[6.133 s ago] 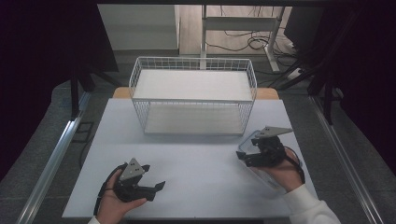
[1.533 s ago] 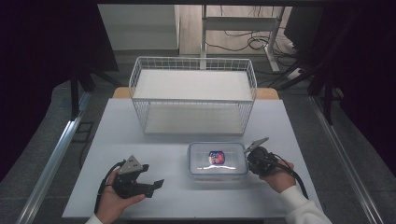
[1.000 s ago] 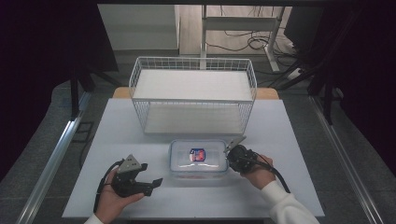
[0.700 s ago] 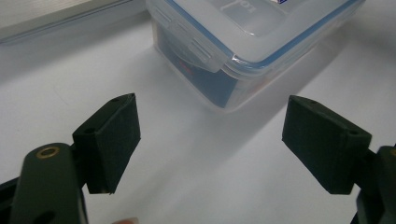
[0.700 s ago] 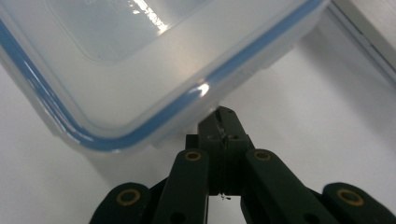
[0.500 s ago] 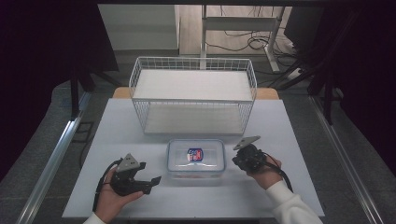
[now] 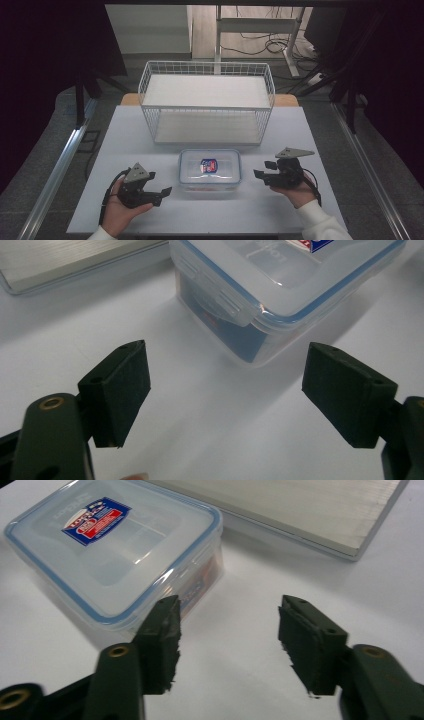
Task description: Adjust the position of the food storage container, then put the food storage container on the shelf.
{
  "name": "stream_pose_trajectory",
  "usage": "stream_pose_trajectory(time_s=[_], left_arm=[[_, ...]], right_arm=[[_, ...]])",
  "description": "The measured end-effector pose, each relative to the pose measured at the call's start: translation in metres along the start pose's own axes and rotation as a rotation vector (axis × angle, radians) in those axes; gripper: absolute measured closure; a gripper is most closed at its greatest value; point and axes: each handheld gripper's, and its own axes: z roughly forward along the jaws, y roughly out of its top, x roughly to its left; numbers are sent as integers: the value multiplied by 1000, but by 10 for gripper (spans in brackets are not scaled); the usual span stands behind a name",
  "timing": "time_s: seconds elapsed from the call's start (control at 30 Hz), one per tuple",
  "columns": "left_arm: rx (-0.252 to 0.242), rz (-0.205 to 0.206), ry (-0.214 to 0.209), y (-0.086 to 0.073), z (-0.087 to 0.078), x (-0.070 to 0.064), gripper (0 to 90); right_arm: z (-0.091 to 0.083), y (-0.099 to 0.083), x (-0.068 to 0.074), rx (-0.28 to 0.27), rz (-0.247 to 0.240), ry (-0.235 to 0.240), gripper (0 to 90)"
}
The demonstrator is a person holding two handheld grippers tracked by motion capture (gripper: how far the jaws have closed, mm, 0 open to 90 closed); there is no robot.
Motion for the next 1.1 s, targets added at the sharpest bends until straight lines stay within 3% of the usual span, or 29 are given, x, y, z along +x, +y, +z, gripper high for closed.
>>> stream_pose_trajectory(time_s=[0.23,0.4,0.5,0.6,0.83,0.93,1.1], left_arm=[[4,0,0,0,1,0,195],[-13,-32,-24,5,0,3,199],[-15,-46,-37,7,2,5,203],[-21,-86,-59,13,4,8,198],[-44,-107,-76,20,-4,12,195],[-45,-176,-128,27,4,19,192],[-41,-233,-186,35,15,22,185]], right_arm=[[0,1,1,-32,37,43,289],[-2,2,3,-43,67,59,222],[-2,2,3,-43,75,67,216],[1,2,4,-42,77,84,206],[1,3,6,-51,87,107,201],[4,5,4,-59,105,120,200],[7,7,3,-67,123,117,183]])
